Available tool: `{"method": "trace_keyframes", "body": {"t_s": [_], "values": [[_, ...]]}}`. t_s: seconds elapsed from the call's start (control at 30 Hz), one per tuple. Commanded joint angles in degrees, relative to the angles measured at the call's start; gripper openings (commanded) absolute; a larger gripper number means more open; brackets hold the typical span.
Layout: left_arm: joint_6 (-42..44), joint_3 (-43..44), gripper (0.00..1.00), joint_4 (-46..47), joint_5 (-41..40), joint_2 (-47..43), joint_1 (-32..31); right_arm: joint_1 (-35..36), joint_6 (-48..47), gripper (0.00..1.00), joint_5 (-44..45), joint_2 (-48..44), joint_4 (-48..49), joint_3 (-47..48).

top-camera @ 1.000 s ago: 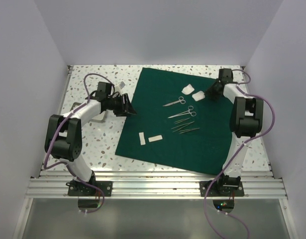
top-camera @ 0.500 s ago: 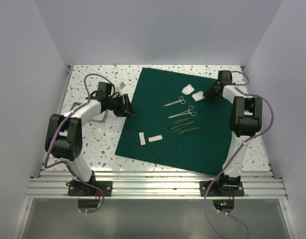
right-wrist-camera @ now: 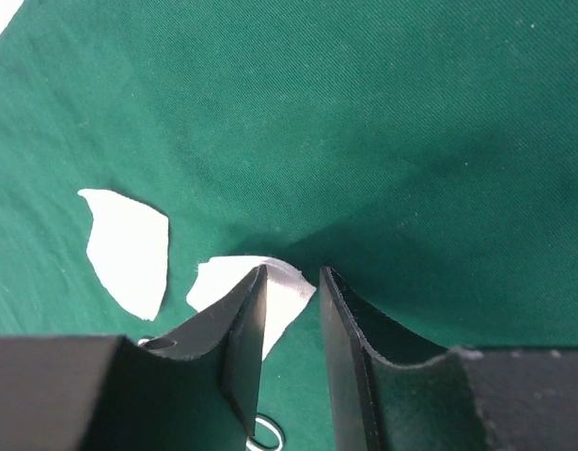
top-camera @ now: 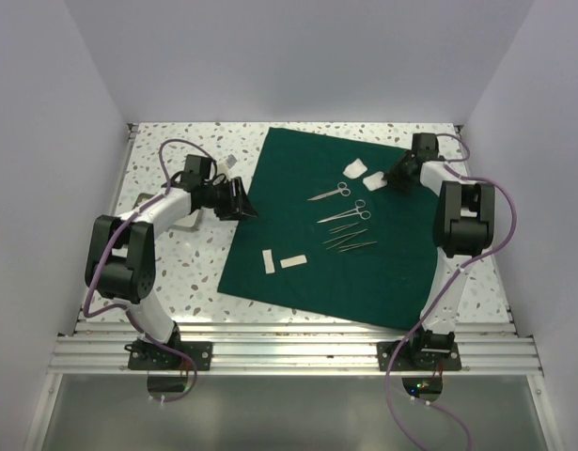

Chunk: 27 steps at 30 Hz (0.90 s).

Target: Prepare the surgical pack

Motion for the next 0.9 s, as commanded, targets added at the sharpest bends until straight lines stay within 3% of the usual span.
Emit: {"method": "trace_keyframes", "body": {"t_s": [0.0, 0.37, 0.53, 0.87], "values": [[0.19, -0.16, 0.5, 0.81, 1.47, -0.63, -0.29, 0.03, -0.5, 0.33, -0.83, 2.33, 0.7, 1.24], [0.36, -0.16, 0.5, 1.16, 1.99, -0.19, -0.29, 0.39, -1.29, 0.17, -1.54, 1.63, 0.0, 2.12], [0.28, -0.42, 0.5, 1.52, 2.17, -0.02, -0.2, 1.0, -1.64, 0.0, -0.84, -0.74, -1.23, 2.3], [-0.07, -0.6, 0.5, 2.48, 3.22, 0.51, -0.29, 4.85, -3.4, 0.0, 0.22, -5.31, -2.37, 6.25]]}}
